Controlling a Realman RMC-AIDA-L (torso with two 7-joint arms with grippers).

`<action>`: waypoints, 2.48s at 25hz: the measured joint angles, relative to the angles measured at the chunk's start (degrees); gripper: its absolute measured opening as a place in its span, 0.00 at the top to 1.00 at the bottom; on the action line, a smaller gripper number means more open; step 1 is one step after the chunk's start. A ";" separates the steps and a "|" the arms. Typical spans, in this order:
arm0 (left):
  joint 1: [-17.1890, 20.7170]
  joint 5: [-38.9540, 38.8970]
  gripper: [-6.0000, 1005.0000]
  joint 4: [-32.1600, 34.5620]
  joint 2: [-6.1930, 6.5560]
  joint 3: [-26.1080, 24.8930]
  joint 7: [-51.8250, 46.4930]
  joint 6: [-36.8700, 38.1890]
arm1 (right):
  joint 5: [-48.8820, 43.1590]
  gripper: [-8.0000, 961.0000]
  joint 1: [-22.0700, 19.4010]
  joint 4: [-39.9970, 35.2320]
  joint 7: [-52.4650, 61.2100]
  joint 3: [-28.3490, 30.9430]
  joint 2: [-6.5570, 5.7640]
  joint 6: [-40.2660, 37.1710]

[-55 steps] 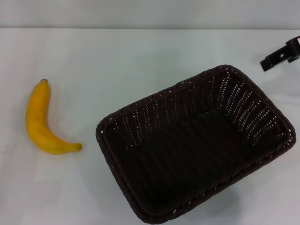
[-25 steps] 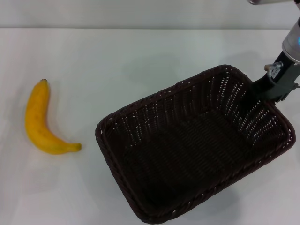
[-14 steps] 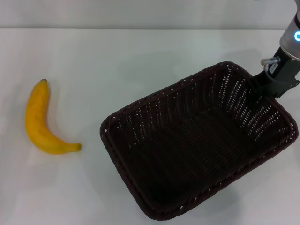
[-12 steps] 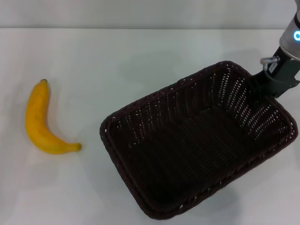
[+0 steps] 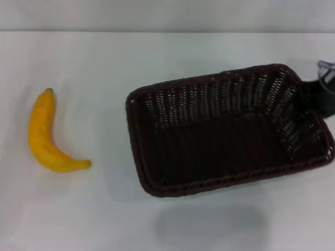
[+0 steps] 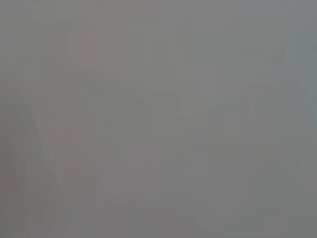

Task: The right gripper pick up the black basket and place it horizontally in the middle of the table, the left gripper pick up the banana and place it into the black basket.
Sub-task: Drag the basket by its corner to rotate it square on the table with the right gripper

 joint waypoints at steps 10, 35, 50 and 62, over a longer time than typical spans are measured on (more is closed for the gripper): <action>-1.91 0.42 0.16 0.00 1.06 0.00 0.00 2.56 | -2.56 0.80 -4.45 -9.47 5.43 -2.75 -0.10 7.63; -3.38 0.03 0.17 0.00 1.33 0.00 0.00 4.12 | 1.76 0.74 -4.98 -4.12 -3.71 -3.91 -5.90 4.27; -2.83 -1.09 0.18 0.42 0.96 0.00 0.08 3.61 | 6.24 0.61 -5.86 -10.99 -3.03 -3.52 -8.59 5.00; -4.05 3.49 0.18 2.35 0.39 0.71 -4.89 10.47 | 7.73 0.60 -17.14 -29.35 -21.33 6.02 -1.47 -6.19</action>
